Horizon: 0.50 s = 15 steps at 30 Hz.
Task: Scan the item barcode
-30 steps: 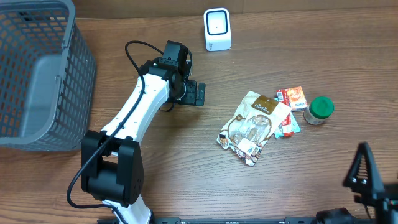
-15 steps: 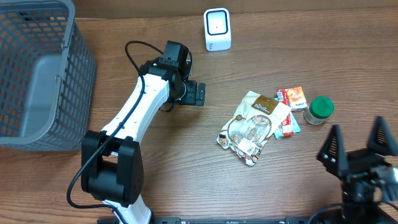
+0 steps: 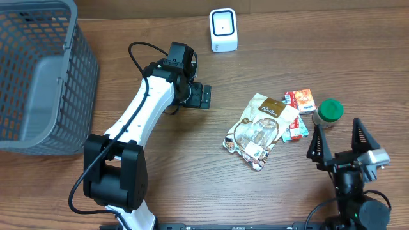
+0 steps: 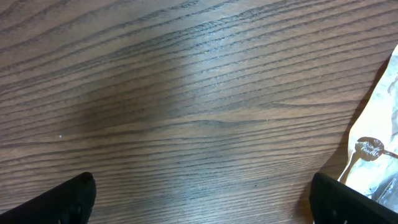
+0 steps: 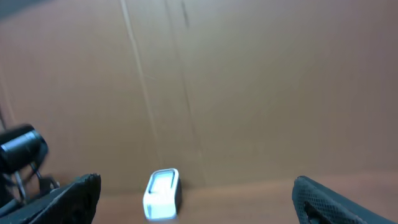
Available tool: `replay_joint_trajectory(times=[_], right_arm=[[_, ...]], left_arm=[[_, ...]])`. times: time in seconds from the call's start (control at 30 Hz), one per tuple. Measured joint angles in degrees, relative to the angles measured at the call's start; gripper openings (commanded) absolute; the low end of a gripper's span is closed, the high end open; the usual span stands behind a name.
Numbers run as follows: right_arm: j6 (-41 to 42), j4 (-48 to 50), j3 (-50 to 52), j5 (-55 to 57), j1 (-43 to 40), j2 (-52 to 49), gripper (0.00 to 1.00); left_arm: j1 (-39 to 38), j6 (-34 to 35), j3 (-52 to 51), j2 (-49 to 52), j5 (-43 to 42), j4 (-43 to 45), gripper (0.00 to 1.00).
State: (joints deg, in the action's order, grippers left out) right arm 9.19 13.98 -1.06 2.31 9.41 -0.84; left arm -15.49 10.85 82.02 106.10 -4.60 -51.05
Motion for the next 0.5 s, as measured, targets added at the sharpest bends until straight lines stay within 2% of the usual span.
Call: replay_joint_trajectory(times=[0.37, 0.5], right_arm=[[-2.54, -18.1, 0.0, -2.86, 0.0, 0.11, 1.0], [-6.25, -18.67, 0.0, -5.25, 0.0, 0.11, 1.0]], left_arm=[[0.0, 0.0, 0.0, 0.0, 0.02, 0.0, 1.0], [0.0, 0.0, 0.0, 0.0, 0.02, -0.02, 1.0]])
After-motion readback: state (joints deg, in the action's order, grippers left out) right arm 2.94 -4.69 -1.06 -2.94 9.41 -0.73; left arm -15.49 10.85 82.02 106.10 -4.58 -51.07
